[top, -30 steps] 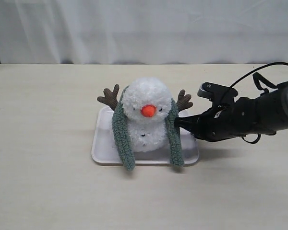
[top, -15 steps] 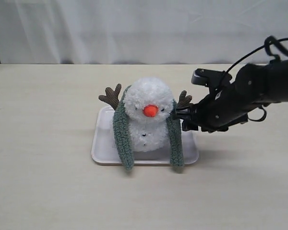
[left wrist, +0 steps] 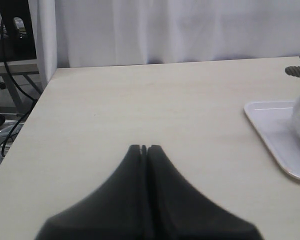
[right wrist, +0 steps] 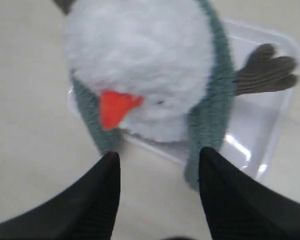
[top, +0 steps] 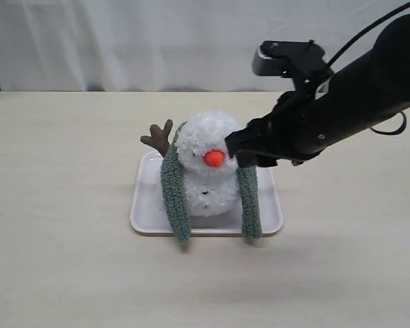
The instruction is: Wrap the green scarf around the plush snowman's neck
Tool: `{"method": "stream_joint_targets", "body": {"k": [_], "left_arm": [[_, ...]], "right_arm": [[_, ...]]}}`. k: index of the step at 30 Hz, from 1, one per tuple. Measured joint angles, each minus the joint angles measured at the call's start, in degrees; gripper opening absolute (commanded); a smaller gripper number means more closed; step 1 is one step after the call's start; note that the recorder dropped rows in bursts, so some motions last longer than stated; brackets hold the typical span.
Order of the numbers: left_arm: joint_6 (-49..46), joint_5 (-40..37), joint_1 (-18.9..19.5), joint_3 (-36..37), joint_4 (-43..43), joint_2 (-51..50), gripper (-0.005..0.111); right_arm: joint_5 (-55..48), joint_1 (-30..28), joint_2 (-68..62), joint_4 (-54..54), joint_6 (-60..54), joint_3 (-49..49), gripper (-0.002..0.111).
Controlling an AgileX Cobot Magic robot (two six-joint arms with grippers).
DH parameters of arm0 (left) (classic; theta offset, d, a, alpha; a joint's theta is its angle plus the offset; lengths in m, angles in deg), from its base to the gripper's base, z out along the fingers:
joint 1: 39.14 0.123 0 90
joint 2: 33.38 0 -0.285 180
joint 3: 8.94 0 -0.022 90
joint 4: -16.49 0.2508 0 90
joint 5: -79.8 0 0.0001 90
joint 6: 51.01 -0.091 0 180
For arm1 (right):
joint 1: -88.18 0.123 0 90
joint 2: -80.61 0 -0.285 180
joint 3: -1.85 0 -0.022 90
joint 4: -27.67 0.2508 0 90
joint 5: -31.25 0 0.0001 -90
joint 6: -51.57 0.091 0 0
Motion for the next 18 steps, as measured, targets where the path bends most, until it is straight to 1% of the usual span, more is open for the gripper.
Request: {"method": "stream_joint_targets", "body": {"k": [6,9,11,14,18], "left_arm": [[0.0,0.0,0.0,0.0,0.0,0.0,0.000],[0.0,0.0,0.0,0.0,0.0,0.0,0.000],[0.0,0.0,0.0,0.0,0.0,0.0,0.000],[0.0,0.0,0.0,0.0,0.0,0.0,0.000],[0.0,0.0,0.0,0.0,0.0,0.0,0.000]], "right_arm": [[1.3,12.1,-3.1,-0.1,1.7,0.0,0.052],[3.8,16.0,-6.8,-0.1,2.4,0.0,0.052],[5.6,17.3,-9.6,-0.1,2.5,0.0,0.053],[8.4,17.6,-13.5,-0.3,3.0,0.0,0.058],[10.9,17.6,-16.8,-1.1,3.5,0.0,0.059]]}}
